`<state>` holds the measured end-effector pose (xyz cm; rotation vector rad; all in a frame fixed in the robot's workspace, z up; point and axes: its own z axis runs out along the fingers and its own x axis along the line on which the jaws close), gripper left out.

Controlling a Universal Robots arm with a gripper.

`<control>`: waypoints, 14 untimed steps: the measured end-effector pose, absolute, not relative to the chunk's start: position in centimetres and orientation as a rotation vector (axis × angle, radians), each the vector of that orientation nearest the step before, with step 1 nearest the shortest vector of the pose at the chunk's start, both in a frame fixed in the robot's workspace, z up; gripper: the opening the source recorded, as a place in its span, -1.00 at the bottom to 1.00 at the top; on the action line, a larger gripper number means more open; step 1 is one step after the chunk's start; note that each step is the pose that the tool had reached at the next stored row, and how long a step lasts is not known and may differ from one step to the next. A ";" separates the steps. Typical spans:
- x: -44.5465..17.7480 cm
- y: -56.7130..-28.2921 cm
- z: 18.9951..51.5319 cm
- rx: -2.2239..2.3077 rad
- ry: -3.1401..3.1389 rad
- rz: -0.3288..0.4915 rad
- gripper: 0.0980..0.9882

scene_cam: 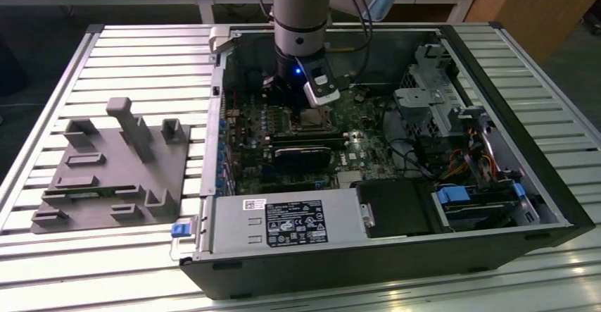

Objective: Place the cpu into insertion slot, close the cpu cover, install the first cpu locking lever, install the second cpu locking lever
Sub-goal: 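Close the cpu cover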

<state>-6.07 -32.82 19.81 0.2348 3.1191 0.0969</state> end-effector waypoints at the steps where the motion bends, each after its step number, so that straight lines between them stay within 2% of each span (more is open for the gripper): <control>1: -6.1 -32.8 19.8 0.235 3.119 0.097 -0.98; 14: -6.1 -32.8 20.7 0.235 3.119 0.097 -0.98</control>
